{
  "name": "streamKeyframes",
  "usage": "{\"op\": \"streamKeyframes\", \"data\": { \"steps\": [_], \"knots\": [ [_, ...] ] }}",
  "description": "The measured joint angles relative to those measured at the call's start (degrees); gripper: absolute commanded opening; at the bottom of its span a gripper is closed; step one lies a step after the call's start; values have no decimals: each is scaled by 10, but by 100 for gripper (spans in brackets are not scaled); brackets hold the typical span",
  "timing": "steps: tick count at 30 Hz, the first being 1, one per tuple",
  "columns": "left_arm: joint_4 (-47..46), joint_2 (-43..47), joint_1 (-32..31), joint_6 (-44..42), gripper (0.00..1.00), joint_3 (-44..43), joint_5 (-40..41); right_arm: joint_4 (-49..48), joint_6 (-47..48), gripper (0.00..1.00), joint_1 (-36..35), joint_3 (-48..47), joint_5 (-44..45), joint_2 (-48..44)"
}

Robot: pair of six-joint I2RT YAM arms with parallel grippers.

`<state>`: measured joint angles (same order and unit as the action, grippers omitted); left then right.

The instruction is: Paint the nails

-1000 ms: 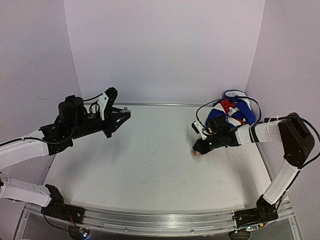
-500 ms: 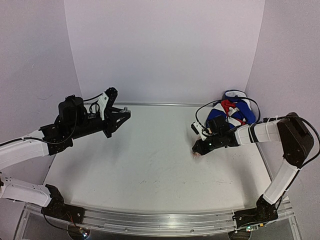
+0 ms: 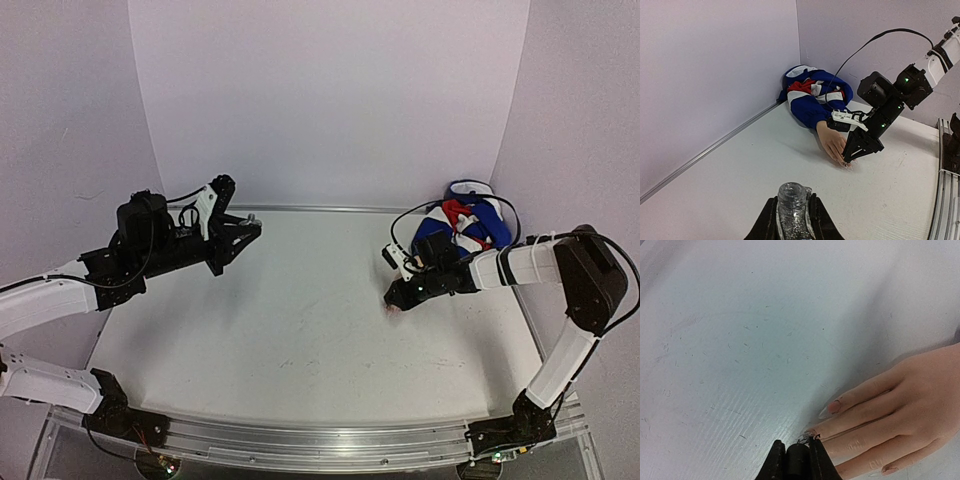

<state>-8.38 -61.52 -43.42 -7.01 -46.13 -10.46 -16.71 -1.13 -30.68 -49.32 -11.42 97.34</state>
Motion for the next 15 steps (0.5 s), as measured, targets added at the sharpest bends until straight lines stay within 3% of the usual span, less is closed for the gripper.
{"op": "streamKeyframes", "data": {
  "steps": [15],
  "knots": [
    [0, 0, 0, 0, 0, 0, 0, 9, -4, 0, 0, 0, -5, 0]
  ]
}}
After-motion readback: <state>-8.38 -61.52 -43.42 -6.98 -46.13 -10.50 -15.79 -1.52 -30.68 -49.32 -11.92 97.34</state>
